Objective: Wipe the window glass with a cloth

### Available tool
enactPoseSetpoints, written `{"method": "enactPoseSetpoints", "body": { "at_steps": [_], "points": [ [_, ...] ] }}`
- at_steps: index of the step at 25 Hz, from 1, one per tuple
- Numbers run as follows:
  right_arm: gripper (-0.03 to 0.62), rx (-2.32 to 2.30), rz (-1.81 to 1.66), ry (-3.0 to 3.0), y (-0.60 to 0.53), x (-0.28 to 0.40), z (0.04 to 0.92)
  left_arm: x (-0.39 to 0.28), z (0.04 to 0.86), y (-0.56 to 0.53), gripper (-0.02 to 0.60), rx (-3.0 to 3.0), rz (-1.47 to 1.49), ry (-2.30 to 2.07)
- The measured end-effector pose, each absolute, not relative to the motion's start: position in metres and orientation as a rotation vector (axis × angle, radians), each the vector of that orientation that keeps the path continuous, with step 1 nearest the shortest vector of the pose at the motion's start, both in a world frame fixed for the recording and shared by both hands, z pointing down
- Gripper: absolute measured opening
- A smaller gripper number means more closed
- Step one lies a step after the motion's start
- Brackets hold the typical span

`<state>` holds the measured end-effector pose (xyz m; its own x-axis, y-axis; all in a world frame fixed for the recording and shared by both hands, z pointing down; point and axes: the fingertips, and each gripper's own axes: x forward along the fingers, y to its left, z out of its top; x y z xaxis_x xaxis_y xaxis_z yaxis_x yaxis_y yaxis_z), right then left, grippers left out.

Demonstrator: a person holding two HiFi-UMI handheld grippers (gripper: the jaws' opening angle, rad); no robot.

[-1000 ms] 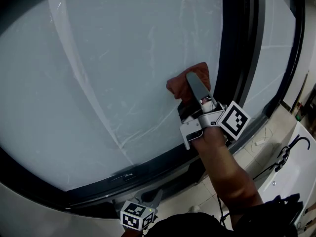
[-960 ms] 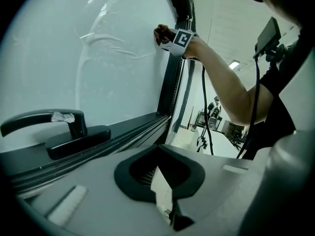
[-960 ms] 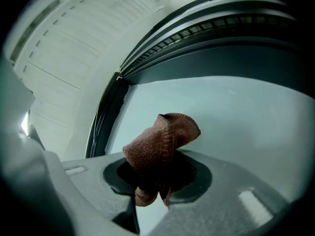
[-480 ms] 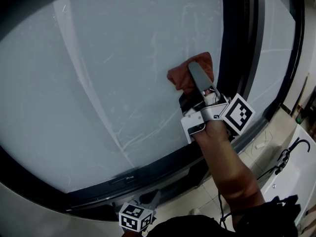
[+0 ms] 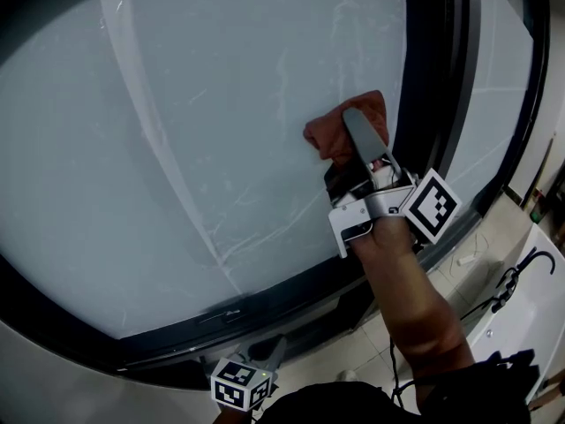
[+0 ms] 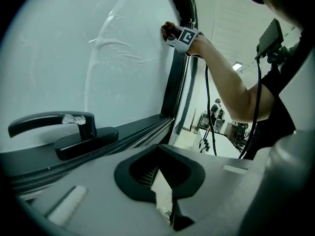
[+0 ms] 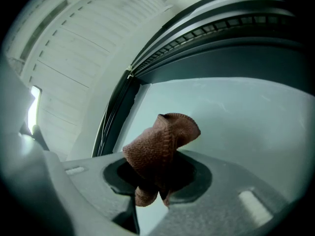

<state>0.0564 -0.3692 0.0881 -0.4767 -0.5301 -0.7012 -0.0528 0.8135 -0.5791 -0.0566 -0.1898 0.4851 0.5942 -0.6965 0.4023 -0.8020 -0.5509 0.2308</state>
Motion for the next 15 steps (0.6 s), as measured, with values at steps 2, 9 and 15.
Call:
{"method": "enactPoseSetpoints", "body": {
  "at_steps": [2,9,15],
  "points": [
    [0.109,-0.424,-0.601,2.002,-0.365,0.059,0.092,-0.056,0.485,-0.19,0.017,2.438,0.372,-1.201],
    [0.109,-0.443,-0.664,2.003,-0.362,0.058,0.131,-0.054,0.489,-0.187,0.017,2.434,0.394,-1.183],
    [0.109,-0.465,-0.723,2.042,-0.346,0.058,0.168,-0.049,0.485,-0.185,0.017,2.457,0.387,-1.168]
  ]
}}
